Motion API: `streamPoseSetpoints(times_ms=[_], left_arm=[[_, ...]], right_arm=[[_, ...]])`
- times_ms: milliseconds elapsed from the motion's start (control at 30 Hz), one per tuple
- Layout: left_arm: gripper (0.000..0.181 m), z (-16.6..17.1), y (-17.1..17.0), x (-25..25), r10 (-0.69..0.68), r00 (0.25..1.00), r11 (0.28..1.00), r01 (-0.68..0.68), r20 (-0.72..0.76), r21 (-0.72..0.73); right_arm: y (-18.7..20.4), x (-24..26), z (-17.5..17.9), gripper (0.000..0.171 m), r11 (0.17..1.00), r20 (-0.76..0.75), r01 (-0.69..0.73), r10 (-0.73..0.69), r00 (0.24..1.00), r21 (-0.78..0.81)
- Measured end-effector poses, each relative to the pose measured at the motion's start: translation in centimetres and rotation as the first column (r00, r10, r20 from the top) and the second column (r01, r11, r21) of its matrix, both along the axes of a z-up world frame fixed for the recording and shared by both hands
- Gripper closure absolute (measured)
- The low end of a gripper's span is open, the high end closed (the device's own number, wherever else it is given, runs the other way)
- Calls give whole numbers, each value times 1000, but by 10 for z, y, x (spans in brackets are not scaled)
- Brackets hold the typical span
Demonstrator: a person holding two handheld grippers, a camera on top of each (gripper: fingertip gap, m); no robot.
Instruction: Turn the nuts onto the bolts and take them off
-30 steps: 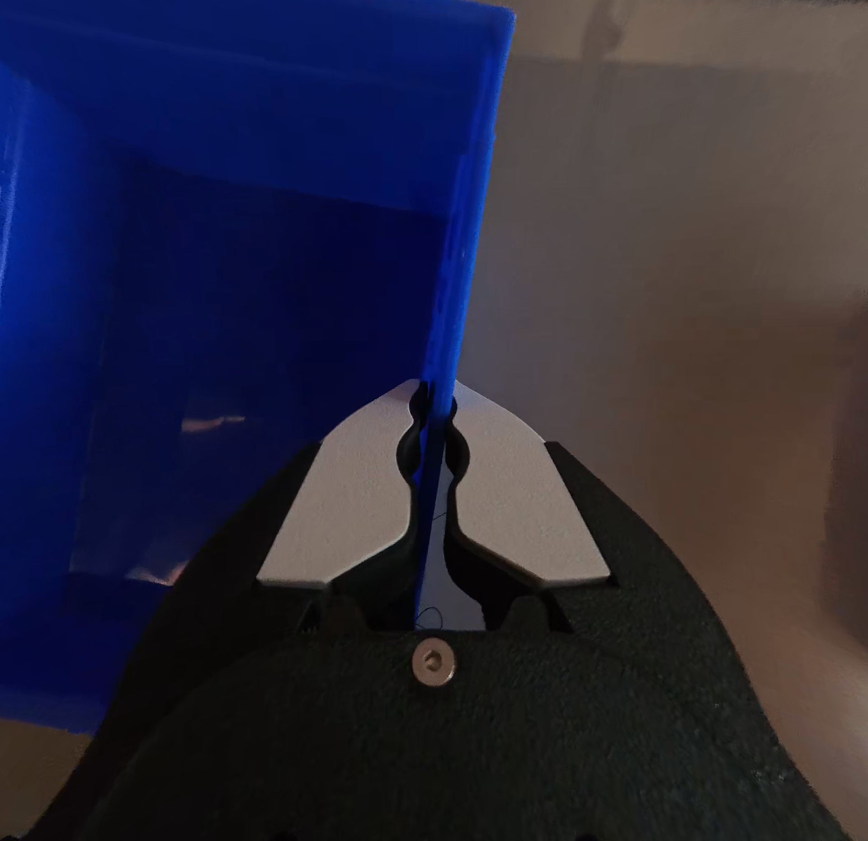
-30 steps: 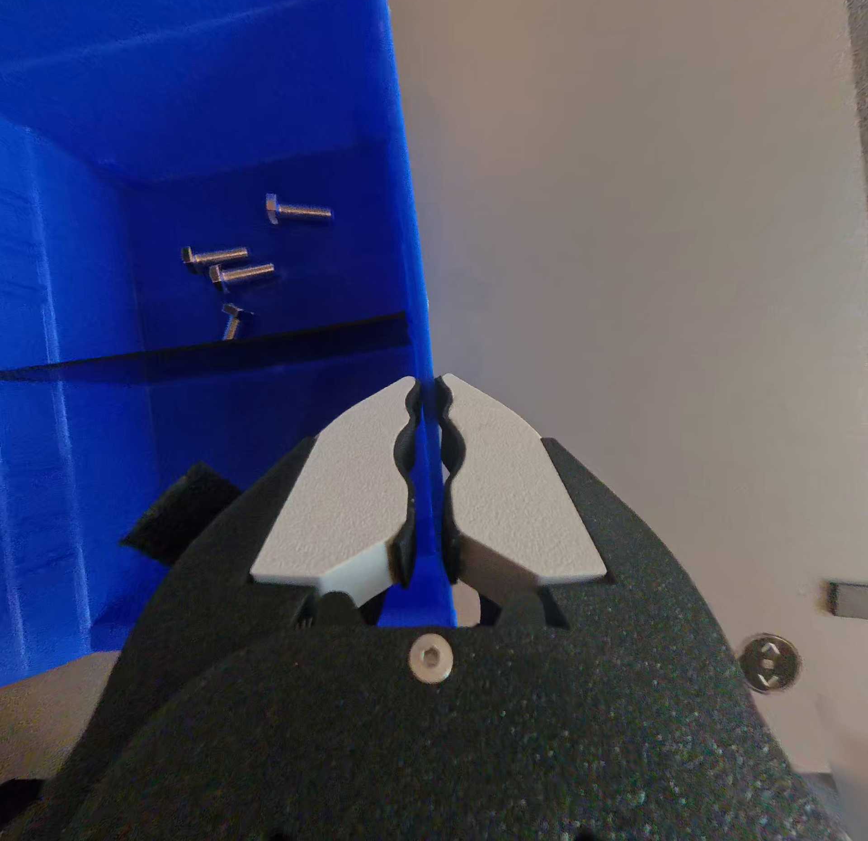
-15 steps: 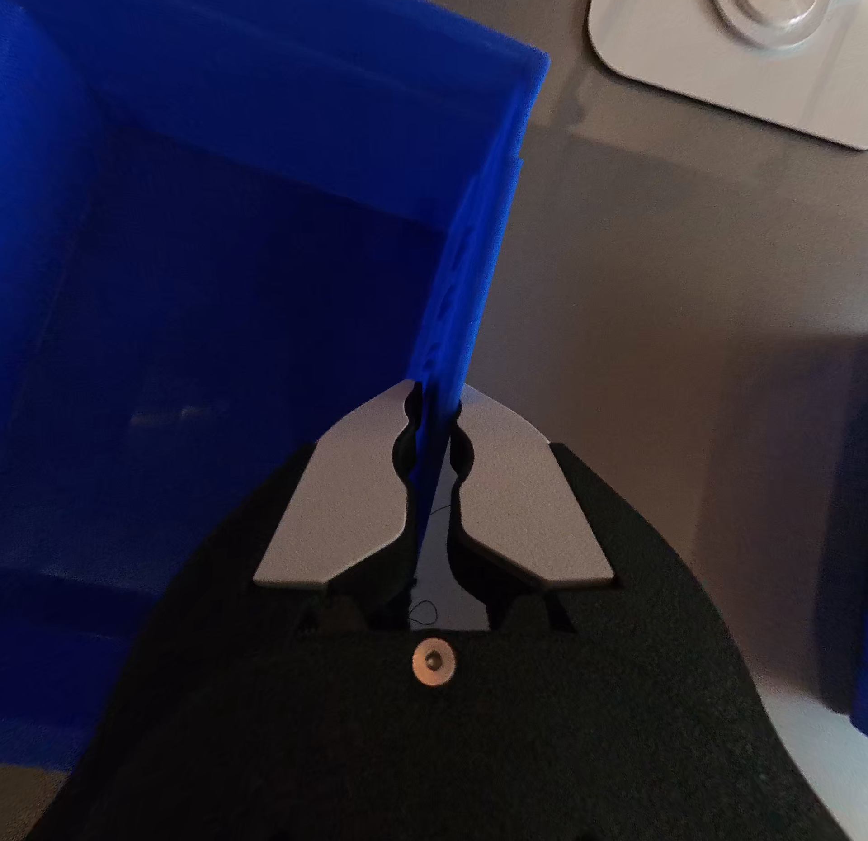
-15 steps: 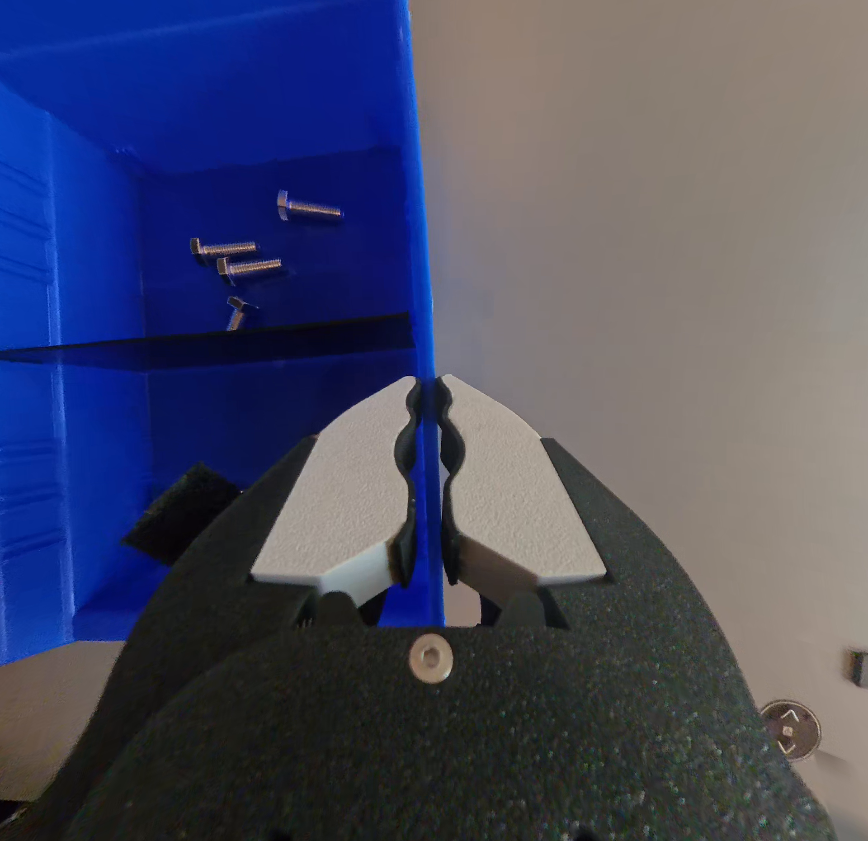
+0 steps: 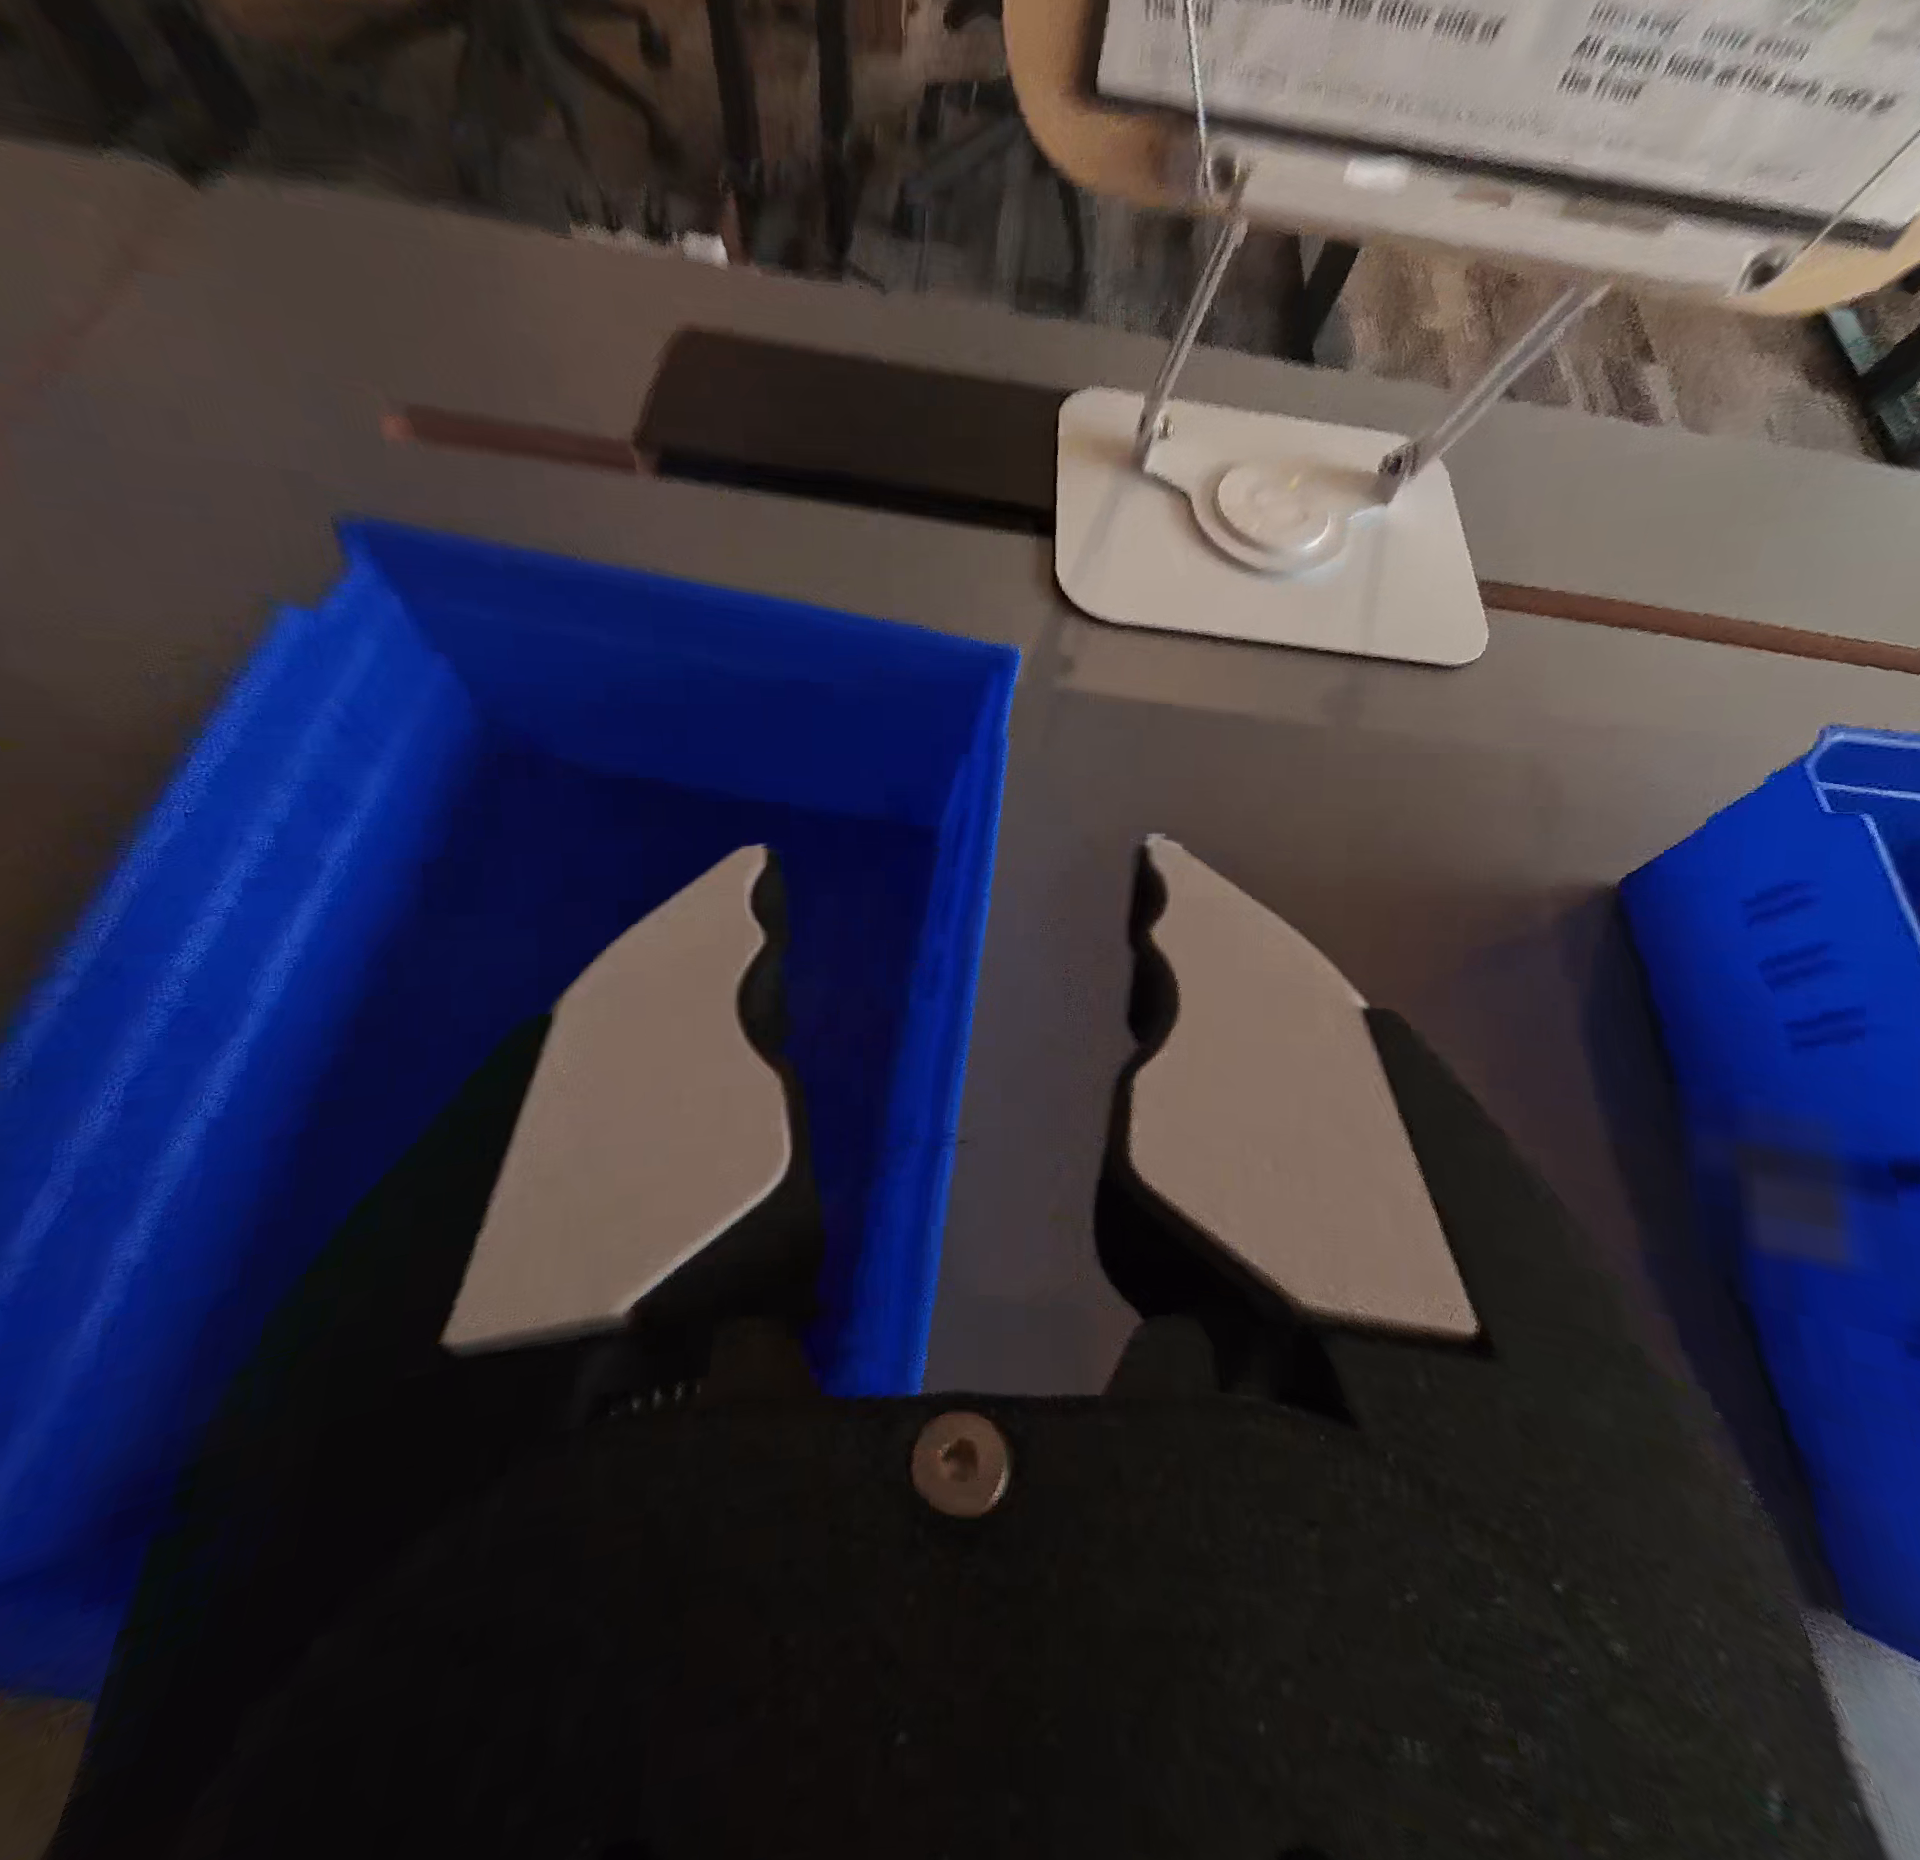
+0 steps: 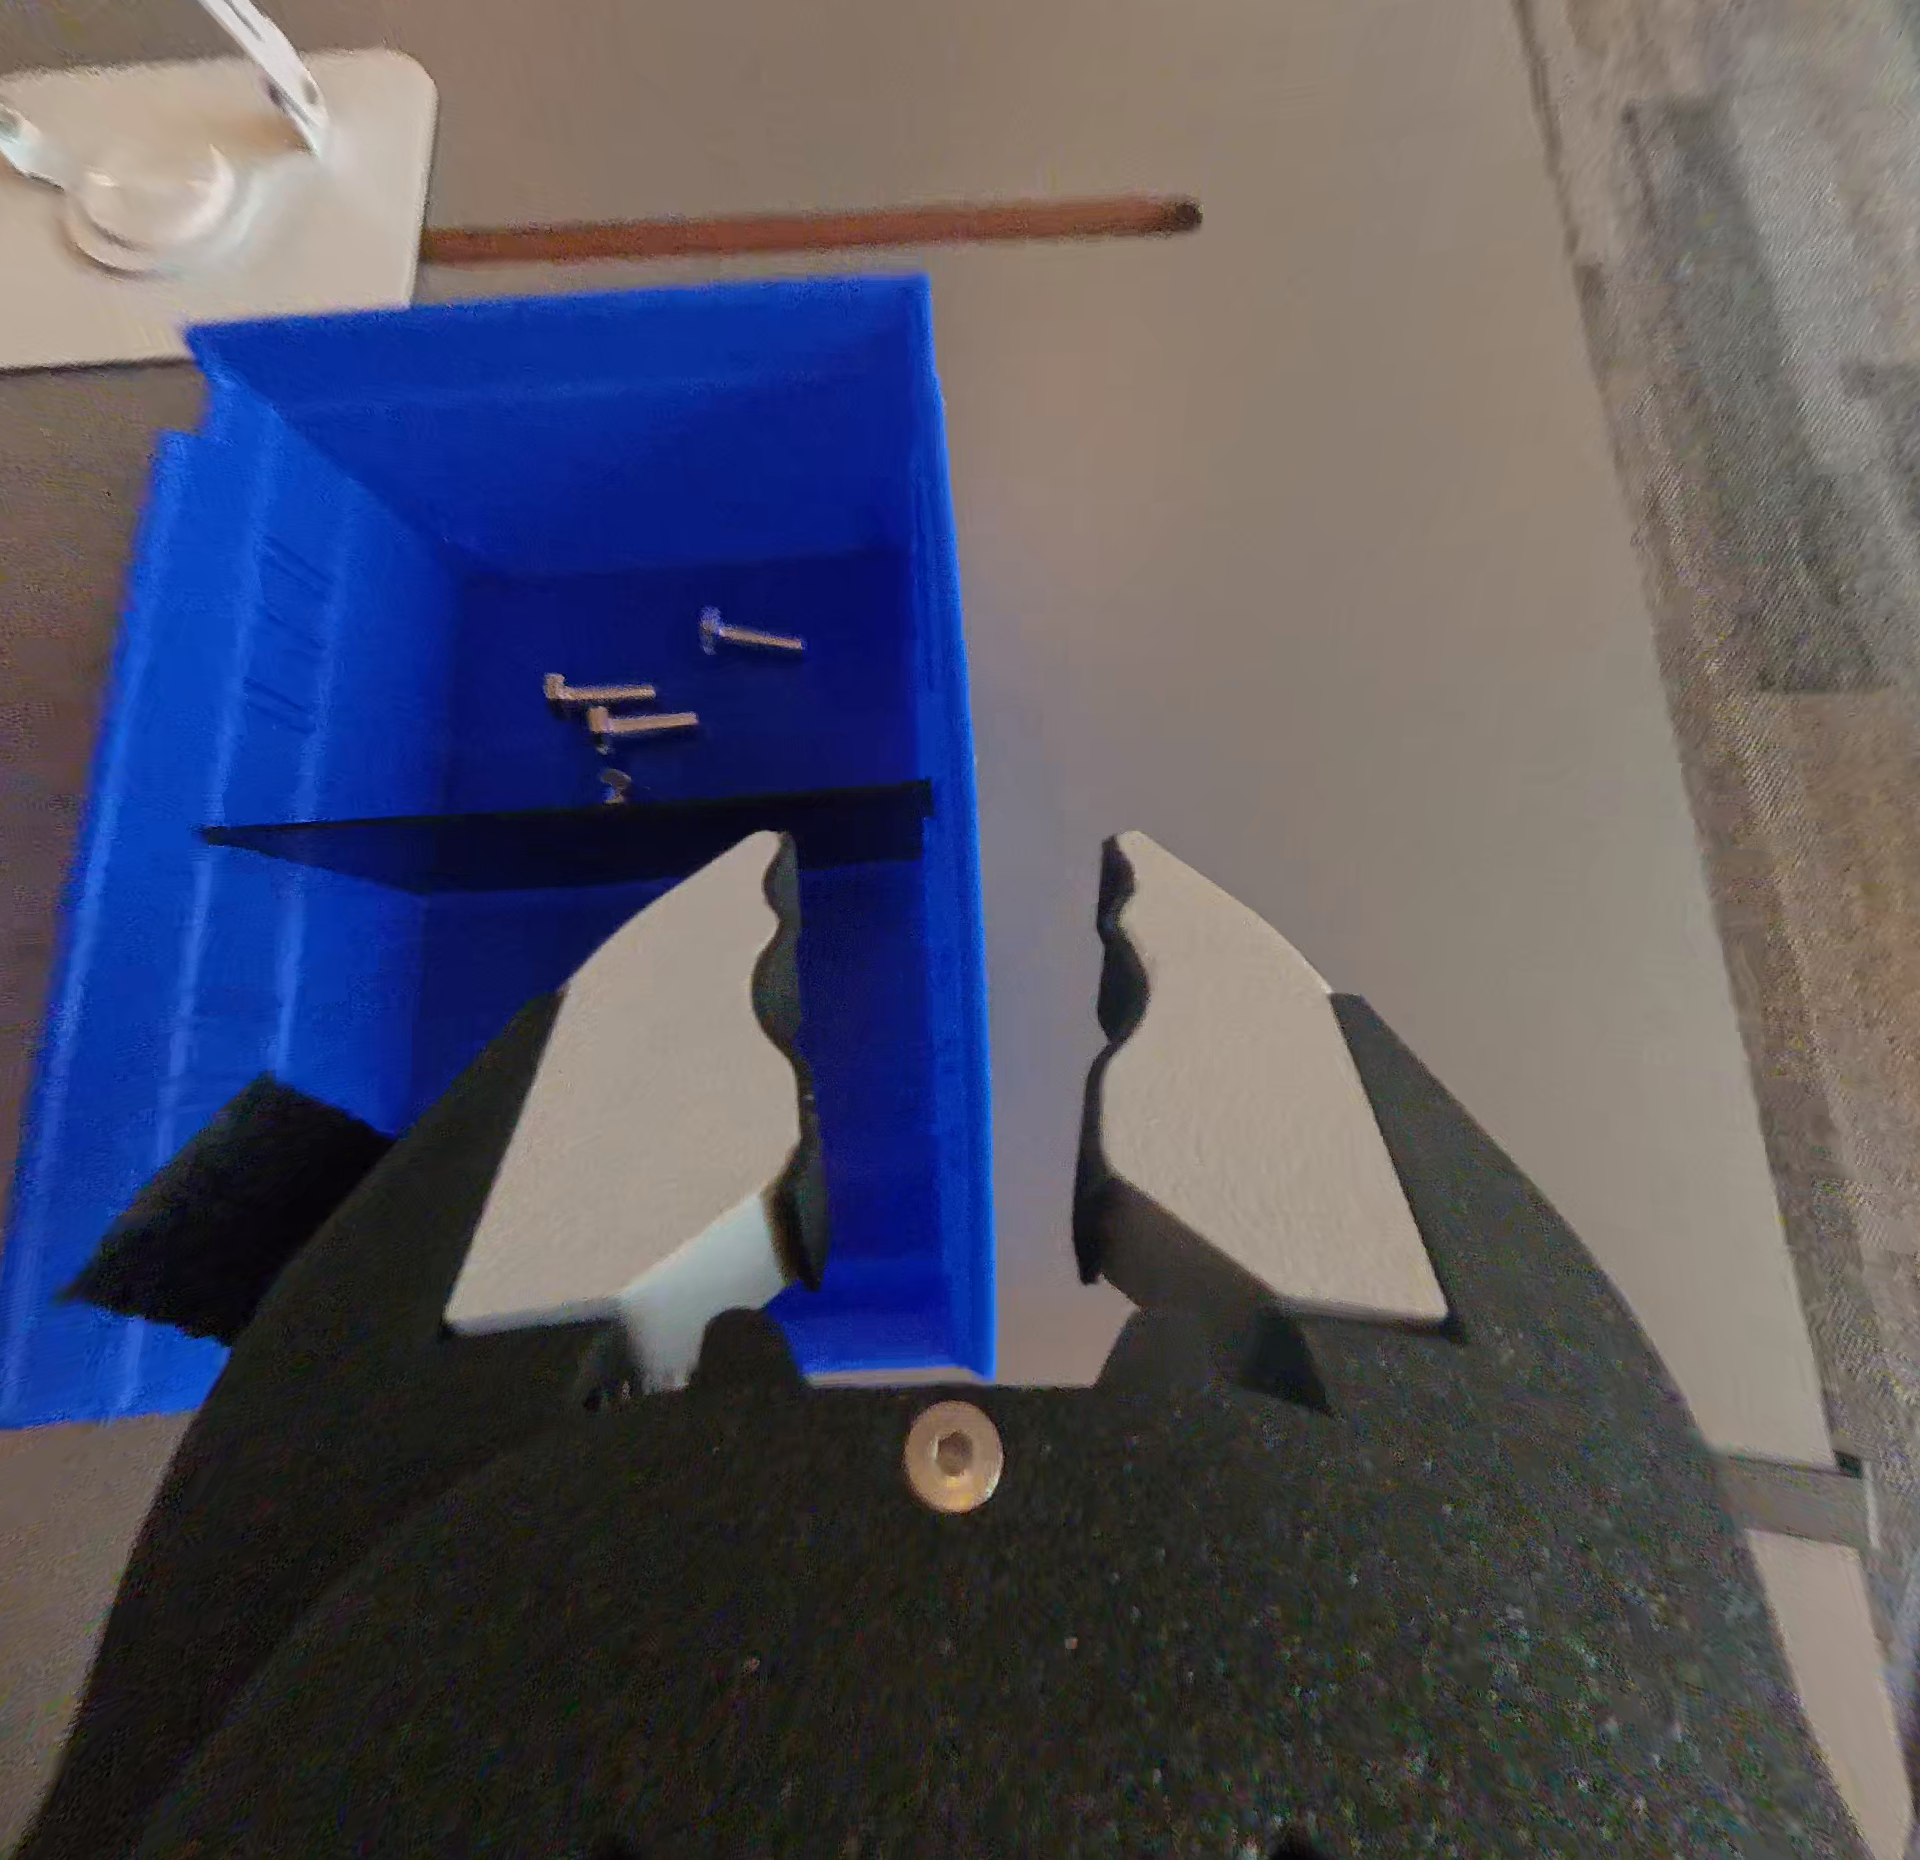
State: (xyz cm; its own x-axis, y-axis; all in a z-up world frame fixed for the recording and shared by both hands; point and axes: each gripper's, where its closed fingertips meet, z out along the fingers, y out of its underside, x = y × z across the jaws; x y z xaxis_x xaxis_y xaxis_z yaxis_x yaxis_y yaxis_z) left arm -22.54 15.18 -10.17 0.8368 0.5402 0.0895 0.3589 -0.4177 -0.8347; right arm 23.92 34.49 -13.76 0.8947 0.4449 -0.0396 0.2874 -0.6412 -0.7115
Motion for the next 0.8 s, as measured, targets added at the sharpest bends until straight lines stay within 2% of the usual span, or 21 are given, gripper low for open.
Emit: streamPoseSetpoints(times_ms=[133,367,567,800], left_arm=[[111,33,-22,-5,-36,995,997,43,-91,68],[107,35,-72,-29,-103,994,995,103,-24,-14],[105,44,-109,-57,-132,989,984,122,-73,-134],[107,61,-130,-87,-111,985,986,92,-131,-138]], right_arm=[[-20,-9,33,104,997,11,-35,34,999,73],[-52,-23,57,70,995,57,-48,43,997,90],[-67,-40,79,70,991,85,-64,54,995,121],[-68,-53,94,73,989,135,-58,39,990,139]])
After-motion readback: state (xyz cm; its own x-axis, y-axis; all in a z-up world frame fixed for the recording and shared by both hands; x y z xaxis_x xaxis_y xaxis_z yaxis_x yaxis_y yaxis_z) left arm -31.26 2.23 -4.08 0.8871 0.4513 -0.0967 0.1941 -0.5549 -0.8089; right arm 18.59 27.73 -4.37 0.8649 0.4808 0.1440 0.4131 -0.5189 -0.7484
